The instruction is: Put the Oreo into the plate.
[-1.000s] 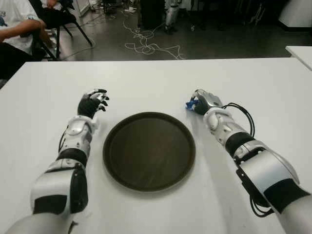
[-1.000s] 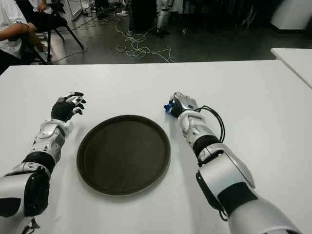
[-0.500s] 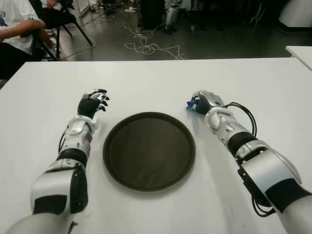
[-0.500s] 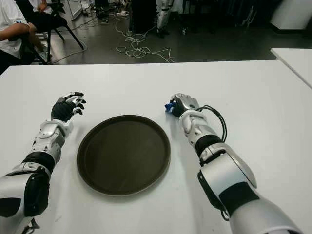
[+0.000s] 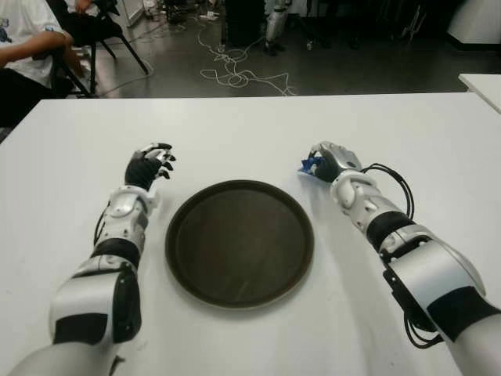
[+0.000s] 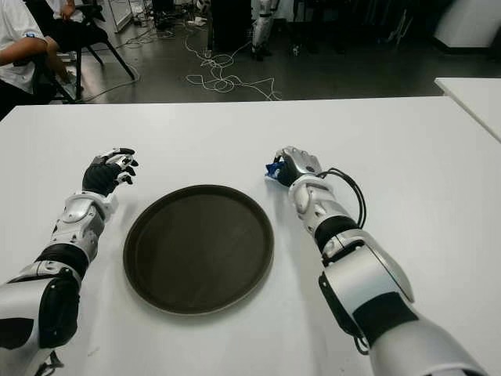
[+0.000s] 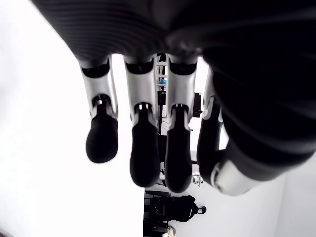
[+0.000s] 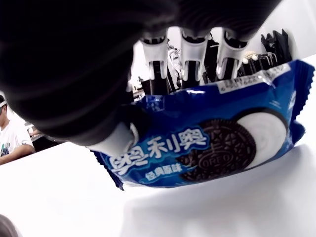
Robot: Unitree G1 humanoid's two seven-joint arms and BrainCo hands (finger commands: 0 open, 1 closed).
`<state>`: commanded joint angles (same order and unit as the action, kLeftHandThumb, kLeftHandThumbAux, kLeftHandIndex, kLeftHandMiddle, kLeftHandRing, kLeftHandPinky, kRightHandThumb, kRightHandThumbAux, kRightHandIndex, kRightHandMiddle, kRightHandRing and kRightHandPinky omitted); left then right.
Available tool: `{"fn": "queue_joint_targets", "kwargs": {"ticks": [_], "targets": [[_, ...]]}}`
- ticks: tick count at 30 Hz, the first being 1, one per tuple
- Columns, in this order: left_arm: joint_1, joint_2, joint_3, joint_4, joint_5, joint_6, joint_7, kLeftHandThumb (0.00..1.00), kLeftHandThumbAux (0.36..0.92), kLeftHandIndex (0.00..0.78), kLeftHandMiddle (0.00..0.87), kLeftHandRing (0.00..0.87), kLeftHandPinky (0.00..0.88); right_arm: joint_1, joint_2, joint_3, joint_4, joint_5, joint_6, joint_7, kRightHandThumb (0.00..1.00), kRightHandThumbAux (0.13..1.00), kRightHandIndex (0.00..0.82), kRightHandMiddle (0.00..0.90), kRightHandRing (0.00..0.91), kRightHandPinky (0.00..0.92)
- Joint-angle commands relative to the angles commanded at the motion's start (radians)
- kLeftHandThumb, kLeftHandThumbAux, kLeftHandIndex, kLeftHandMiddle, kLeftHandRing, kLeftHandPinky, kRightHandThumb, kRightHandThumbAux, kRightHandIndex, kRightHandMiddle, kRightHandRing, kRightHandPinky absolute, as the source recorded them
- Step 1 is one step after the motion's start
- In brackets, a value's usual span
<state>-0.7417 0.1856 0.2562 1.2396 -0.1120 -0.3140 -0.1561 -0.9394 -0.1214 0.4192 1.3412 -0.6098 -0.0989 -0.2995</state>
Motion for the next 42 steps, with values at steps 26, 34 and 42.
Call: {"fn": "queue_joint_targets", "kwargs": {"ticks": [26,34,42], "targets": [[-0.003,0.003,-0.009,0.004,0.01,0.004,0.01,0.696,0.716,0.425,0.583,0.621,0.663,-0.005,0.001,0.004,-0.001,-0.008,-0.001,-0.019,0.7,0.73,0.415,0.341,0.347,0.426],[-0.005,0.001,-0.003,0.007,0.004,0.006,0.007,0.697,0.715,0.425,0.586,0.622,0.666,-0.007,0.002,0.004,-0.001,-0.007,0.001,-0.029,0.701,0.731,0.416,0.374,0.384,0.451],[-0.009,0.0,-0.003,0.01,0.004,0.009,0.001,0.696,0.716,0.425,0.59,0.623,0.664,-0.01,0.001,-0.004,-0.005,0.001,-0.01,-0.033,0.703,0.728,0.416,0.353,0.357,0.429]]}}
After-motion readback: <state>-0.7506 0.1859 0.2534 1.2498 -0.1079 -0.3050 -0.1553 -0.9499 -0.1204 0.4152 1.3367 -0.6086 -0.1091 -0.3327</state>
